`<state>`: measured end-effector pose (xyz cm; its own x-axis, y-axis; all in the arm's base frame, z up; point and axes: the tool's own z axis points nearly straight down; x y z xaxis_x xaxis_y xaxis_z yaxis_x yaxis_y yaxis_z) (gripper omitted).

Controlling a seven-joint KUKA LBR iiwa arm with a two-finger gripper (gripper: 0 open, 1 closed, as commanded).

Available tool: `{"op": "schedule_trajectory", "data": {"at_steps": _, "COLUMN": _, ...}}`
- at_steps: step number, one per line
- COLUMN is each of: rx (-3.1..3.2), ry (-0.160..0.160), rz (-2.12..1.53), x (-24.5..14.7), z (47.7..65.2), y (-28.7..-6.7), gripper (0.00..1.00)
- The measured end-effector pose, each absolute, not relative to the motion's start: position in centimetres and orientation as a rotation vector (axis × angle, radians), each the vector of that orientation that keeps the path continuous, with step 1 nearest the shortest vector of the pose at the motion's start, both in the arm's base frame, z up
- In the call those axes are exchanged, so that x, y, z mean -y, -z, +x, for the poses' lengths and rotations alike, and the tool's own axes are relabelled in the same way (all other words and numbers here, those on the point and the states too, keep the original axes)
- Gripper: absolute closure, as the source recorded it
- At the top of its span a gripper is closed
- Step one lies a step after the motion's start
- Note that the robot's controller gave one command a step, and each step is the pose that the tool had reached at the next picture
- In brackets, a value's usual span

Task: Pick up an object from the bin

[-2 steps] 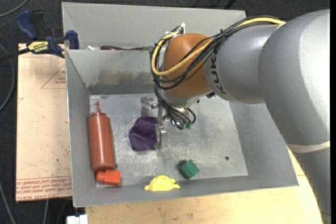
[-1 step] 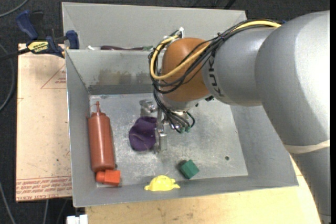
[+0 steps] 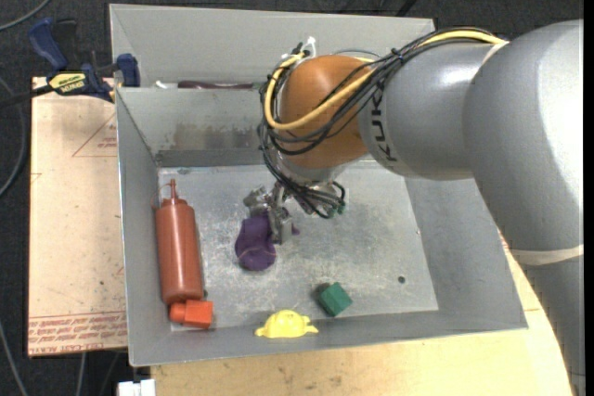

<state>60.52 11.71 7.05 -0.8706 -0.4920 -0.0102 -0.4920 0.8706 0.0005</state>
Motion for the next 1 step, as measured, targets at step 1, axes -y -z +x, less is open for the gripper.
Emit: {"op": "schedule_trajectory", "data": {"at_steps": 1, "rx": -3.029, "ry": -0.005, "rz": -0.797, "x": -11.7, "z": 60.52, "y": -7.05, "gripper": 1.0}}
